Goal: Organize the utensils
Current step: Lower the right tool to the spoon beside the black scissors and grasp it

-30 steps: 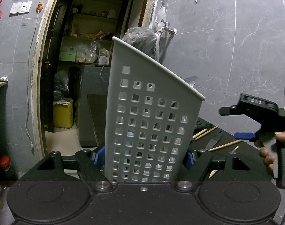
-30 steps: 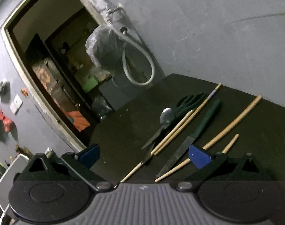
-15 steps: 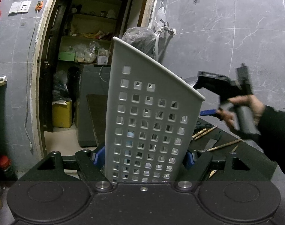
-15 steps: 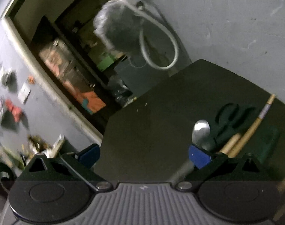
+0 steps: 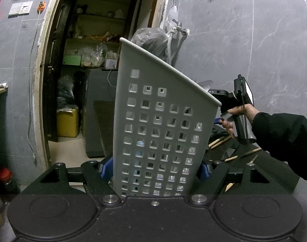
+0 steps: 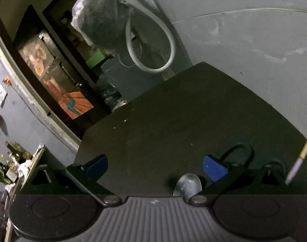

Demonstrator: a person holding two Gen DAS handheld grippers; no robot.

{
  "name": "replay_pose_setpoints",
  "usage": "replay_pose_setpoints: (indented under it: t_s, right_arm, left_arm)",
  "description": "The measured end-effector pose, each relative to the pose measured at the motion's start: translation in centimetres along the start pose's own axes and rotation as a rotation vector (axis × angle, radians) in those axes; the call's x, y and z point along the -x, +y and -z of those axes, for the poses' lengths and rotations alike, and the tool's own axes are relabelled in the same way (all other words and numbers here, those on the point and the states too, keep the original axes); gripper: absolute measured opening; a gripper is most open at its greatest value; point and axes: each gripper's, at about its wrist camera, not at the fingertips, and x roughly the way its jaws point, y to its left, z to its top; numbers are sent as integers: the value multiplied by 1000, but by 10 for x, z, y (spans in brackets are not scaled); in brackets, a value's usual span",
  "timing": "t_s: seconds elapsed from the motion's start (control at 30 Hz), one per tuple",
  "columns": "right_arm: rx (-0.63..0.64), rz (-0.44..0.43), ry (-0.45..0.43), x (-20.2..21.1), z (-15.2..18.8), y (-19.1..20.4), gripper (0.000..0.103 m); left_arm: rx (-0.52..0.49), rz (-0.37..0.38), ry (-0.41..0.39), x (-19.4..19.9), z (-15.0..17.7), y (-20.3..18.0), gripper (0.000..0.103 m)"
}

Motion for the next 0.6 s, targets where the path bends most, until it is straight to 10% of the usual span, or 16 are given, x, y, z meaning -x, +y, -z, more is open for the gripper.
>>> replay_pose_setpoints:
  t_s: [0.6]
  right_arm:
    - [25, -64, 103, 12, 23, -10, 94]
  left_arm:
    - [1, -3, 0, 0, 0, -3, 78]
